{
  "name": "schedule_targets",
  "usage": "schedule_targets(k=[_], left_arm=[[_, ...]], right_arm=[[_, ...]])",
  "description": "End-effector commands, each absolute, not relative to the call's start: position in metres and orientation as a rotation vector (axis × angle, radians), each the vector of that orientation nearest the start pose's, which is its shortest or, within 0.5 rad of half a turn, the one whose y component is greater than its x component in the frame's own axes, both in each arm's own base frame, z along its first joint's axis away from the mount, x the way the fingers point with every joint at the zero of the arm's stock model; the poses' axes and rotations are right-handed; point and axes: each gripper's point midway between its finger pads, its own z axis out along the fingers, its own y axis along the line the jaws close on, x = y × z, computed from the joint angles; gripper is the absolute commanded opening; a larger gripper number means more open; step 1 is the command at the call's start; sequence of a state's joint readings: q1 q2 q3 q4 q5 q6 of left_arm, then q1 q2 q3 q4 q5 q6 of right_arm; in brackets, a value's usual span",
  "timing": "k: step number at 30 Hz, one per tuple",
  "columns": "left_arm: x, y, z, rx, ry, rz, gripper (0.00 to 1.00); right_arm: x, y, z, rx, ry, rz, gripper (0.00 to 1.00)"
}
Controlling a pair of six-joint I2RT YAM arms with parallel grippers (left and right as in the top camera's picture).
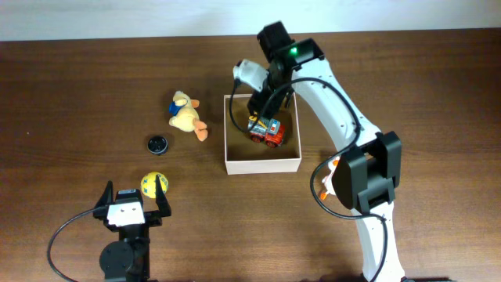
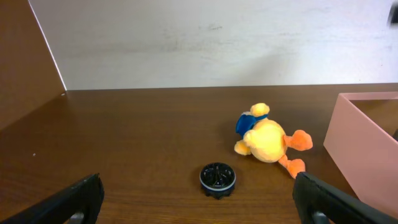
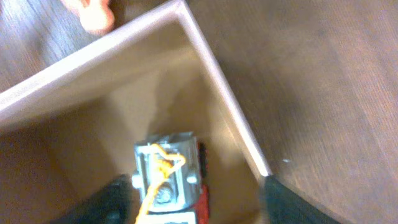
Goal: Pack container
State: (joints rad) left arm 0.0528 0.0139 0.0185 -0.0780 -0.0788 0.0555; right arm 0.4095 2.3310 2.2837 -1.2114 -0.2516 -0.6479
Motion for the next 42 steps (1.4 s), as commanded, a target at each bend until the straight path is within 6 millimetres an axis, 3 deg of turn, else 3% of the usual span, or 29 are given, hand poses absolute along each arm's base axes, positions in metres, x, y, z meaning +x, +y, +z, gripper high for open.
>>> schedule_targets(k=[1,7,10,23,26,28,32,37,42], left_arm=[[0.244,0.026,0.158,-0.065,1.643,0.138,0.99],[0.244,0.026,0.158,-0.065,1.643,0.138,0.99],[0.244,0.026,0.158,-0.065,1.643,0.138,0.99],[0.244,0.026,0.158,-0.065,1.643,0.138,0.99],[0.244,0.026,0.158,-0.065,1.643,0.138,0.99],[0.244,0.026,0.158,-0.065,1.643,0.139,0.99],[0.244,0.026,0.158,-0.065,1.643,0.138,0.99],[0.244,0.026,0.159,-0.066,1.642,0.138,0.99],[0.244,0.026,0.158,-0.065,1.643,0.138,0.99]], right_arm=[[0.465,0.254,0.177,-1.357,2.320,0.293,0.58],[0.464,0.253,0.186,-1.355,2.315,0.292,0.27],[0.460,0.252,0.184,-1.361,2.331,0.296,0.24],[0.451,0.249,0.182,-1.374,2.366,0.312,0.25],[0.450,0.249,0.187,-1.302,2.401,0.330,0.38],[0.449,0.248,0.193,-1.203,2.450,0.352,0.53],[0.442,0.245,0.196,-1.068,2.539,0.385,0.63],[0.417,0.243,0.191,-0.998,2.678,0.483,0.63],[0.400,0.240,0.188,-0.902,2.797,0.528,0.48]])
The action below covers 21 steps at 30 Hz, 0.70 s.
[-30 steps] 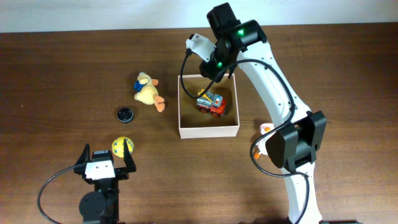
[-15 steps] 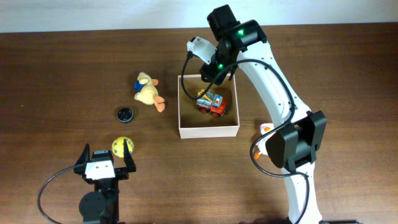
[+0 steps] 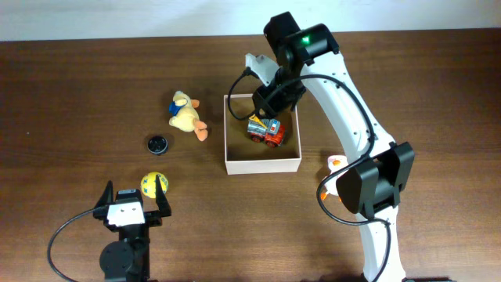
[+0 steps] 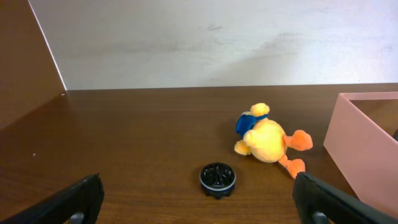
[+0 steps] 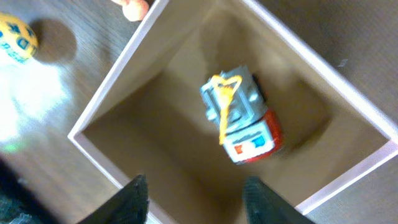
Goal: Pack container
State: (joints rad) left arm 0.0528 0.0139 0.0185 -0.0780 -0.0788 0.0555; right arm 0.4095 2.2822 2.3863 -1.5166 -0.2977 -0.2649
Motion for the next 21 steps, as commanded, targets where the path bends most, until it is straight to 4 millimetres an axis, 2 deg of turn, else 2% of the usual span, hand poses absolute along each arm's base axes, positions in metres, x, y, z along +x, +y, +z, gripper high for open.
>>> schedule_targets(k=[1,3,7,15,16,17,20,21], left_arm=[[0.244,0.026,0.158,-0.065,1.643,0.138,0.99],[0.244,0.026,0.158,-0.065,1.643,0.138,0.99],[0.244,0.026,0.158,-0.065,1.643,0.138,0.99],[0.244,0.026,0.158,-0.065,1.643,0.138,0.99],[0.244,0.026,0.158,-0.065,1.643,0.138,0.99],[0.244,0.026,0.158,-0.065,1.643,0.138,0.99],[0.244,0.026,0.158,-0.065,1.643,0.138,0.99],[0.244,0.026,0.158,-0.065,1.643,0.138,0.99]], right_arm=[[0.399,0.239,0.188,-0.883,2.808,0.530,0.46],[0.397,0.240,0.188,-0.825,2.838,0.549,0.41],[0.395,0.243,0.189,-0.827,2.839,0.579,0.33],[0.393,0.242,0.189,-0.829,2.849,0.579,0.34],[0.393,0.242,0.189,-0.829,2.849,0.579,0.40],[0.393,0.242,0.189,-0.829,2.849,0.578,0.54],[0.392,0.243,0.188,-0.830,2.853,0.586,0.70],[0.389,0.244,0.189,-0.833,2.857,0.604,0.78]])
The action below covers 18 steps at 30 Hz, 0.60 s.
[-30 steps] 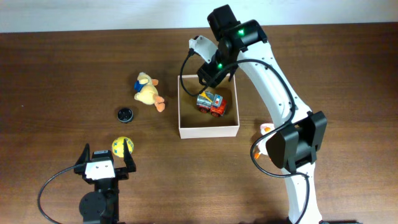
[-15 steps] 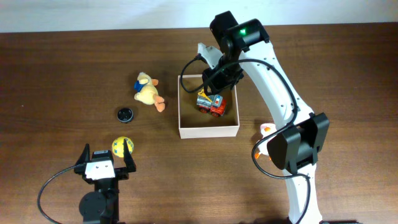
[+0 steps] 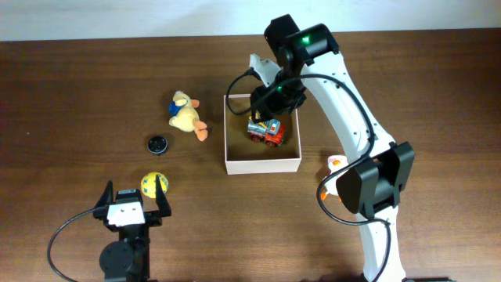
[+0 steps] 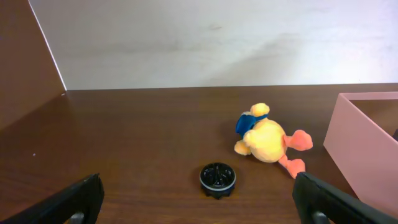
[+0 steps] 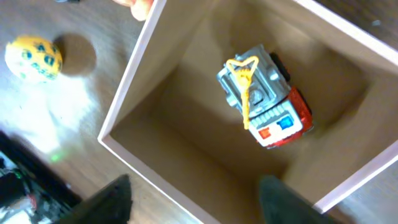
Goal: Pack container
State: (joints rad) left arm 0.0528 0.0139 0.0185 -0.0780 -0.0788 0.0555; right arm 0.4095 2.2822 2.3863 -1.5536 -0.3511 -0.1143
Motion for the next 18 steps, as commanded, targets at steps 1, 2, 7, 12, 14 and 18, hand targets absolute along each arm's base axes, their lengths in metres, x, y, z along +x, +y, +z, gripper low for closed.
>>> schedule_targets(k=[1,2,7,12,14,18], left_arm=[[0.244,0.026,0.158,-0.065,1.643,0.139,0.99],[0.244,0.026,0.158,-0.065,1.643,0.138,0.99],[0.244,0.026,0.158,-0.065,1.643,0.138,0.99],[0.244,0.026,0.158,-0.065,1.643,0.138,0.99],[0.244,0.026,0.158,-0.065,1.643,0.138,0.99],[0.244,0.026,0.158,-0.065,1.643,0.138,0.99]], right_arm=[[0.387,0.245,0.189,-0.836,2.860,0.622,0.84],[0.384,0.247,0.189,-0.858,2.856,0.650,0.85],[0.364,0.253,0.183,-1.086,2.814,0.725,0.80],[0.351,0.262,0.167,-1.282,2.765,0.725,0.40],[0.347,0.265,0.156,-1.331,2.765,0.713,0.26],[0.342,0.264,0.127,-1.434,2.763,0.667,0.20]])
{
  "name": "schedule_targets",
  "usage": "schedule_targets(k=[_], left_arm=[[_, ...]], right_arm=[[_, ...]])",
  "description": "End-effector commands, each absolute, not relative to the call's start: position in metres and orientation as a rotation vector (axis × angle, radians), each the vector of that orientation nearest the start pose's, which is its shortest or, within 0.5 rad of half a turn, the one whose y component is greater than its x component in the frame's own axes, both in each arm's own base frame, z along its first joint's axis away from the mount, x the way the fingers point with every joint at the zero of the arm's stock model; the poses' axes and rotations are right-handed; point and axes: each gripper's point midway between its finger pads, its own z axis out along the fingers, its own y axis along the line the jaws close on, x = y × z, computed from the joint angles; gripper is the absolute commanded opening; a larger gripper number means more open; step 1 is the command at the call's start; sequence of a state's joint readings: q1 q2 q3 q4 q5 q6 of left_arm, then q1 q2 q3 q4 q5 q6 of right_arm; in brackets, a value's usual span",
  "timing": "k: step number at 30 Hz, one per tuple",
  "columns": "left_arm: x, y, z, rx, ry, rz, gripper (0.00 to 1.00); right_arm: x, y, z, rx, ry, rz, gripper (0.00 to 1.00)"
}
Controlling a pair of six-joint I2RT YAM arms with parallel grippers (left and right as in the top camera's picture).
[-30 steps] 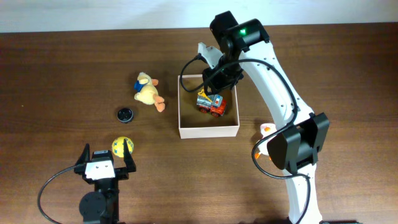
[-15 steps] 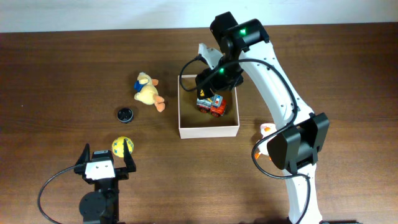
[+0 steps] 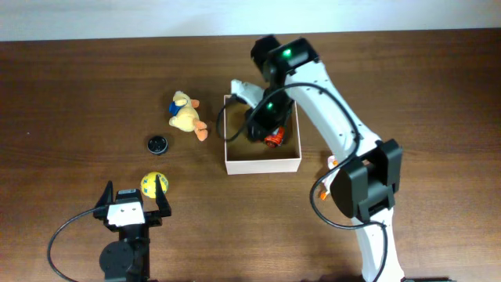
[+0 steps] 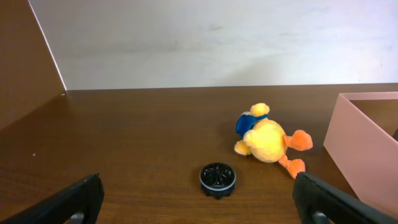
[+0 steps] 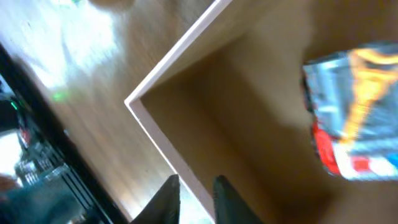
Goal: Pack container
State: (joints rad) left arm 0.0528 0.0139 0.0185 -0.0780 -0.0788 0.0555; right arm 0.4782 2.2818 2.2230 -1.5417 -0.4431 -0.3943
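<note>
A fire truck toy [image 5: 348, 118] lies inside the open pale box [image 3: 262, 166], partly hidden under my right arm in the overhead view. My right gripper [image 5: 196, 186] hangs over the box's left half [image 3: 257, 125], fingers drawn close with a narrow gap and nothing between them; the box's rim [image 5: 161, 130] shows beneath, blurred. A yellow plush duck [image 3: 186, 116], a black cap [image 3: 157, 144] and a yellow ball [image 3: 153, 183] lie on the table left of the box. My left gripper [image 4: 199, 214] rests open near the front edge [image 3: 130, 208], facing the cap [image 4: 217, 179] and duck [image 4: 267, 138].
A small orange-and-white object [image 3: 333, 162] lies right of the box, half hidden behind the right arm. The brown table [image 3: 78, 86] stretches wide to the left and right. A pale wall [image 4: 217, 43] borders the table's far side.
My right gripper has shifted toward the box's left side, and its fingers have gone from wide apart to close together. The truck stays in the box. The left arm has not moved.
My right gripper was low in the box, fingers wide on either side of the truck. Then it was higher and open, with the truck left lying on the box floor. Now it is over the box's left part with fingers nearly together.
</note>
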Motion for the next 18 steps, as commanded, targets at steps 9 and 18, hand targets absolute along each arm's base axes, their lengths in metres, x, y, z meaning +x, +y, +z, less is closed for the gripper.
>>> schedule_targets(k=[9,18], left_arm=[[0.244,0.026,0.158,-0.065,1.643,0.138,0.99],[0.244,0.026,0.158,-0.065,1.643,0.138,0.99]], right_arm=[[0.352,0.227,0.068,-1.462,2.855,0.360,0.16],[0.385,0.222,0.064,-1.425,2.764,0.190,0.13]])
